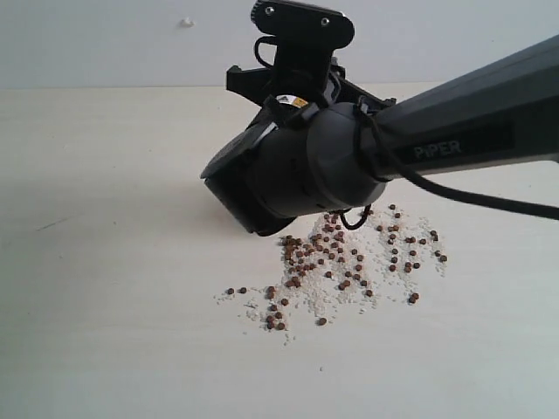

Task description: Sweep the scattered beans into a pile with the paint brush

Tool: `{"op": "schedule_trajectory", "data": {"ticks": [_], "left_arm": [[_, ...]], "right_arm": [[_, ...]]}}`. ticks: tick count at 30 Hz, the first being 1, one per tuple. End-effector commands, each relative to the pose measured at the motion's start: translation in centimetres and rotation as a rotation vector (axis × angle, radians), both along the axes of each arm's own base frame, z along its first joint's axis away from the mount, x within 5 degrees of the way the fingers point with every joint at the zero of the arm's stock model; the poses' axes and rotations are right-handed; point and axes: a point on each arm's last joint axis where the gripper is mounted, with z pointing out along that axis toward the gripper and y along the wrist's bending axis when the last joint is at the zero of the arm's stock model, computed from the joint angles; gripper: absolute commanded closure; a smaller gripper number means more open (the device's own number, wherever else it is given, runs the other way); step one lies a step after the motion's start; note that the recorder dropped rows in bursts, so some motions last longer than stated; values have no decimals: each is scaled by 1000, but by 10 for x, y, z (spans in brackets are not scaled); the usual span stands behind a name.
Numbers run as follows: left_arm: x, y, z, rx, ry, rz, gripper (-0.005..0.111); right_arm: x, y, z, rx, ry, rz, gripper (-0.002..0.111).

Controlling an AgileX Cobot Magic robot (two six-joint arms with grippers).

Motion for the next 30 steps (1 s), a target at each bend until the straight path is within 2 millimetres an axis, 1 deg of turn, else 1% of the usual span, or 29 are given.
{"op": "schedule_trajectory", "data": {"ticks": [1,3,6,7,9,10,11,14,15,16,17,18,19,20,21,22,25,27,29,30], "left_arm": [[0,0,-1,-3,-1,5,107],[0,0,-1,-3,-1,5,107],[0,0,-1,-3,-1,5,107],[0,0,-1,-3,-1,5,107],[0,0,-1,-3,-1,5,107],[0,0,-1,-3,-1,5,107],[0,0,-1,-3,-1,5,107],[0,0,-1,-3,-1,5,107],[0,0,-1,-3,-1,5,107],[0,0,-1,-3,-1,5,107],[0,0,-1,-3,-1,5,107],[0,0,-1,-3,-1,5,107],[0,0,-1,-3,-1,5,107],[0,0,-1,-3,-1,5,107],[0,0,-1,-3,-1,5,107],[0,0,-1,-3,-1,5,107],[0,0,-1,-3,-1,5,107],[0,0,-1,-3,-1,5,107],[0,0,-1,-3,-1,5,107],[0,0,-1,-3,-1,5,107]], "right_arm": [[-14,17,8,-22,-40,87,108],[-20,23,9,-24,-44,111,108],[-35,40,12,-46,-81,198,108],[-48,53,17,-56,-109,262,108],[-66,67,23,-56,-142,336,108],[-72,70,25,-69,-155,367,108],[-76,69,25,-71,-170,393,108],[-84,63,22,9,-140,498,108],[-90,57,19,69,-123,563,108],[-93,54,18,88,-129,604,108],[-103,48,16,132,-139,706,108],[-107,45,16,157,-142,739,108],[-115,37,10,228,-127,789,108],[-118,32,4,254,-113,796,108],[-123,23,-4,267,-100,809,108],[-124,19,-8,273,-94,815,108],[-123,3,-24,352,-40,866,108],[-114,-10,-34,412,32,865,108],[-106,-17,-44,367,131,859,108],[-103,-20,-46,350,152,860,108]]}}
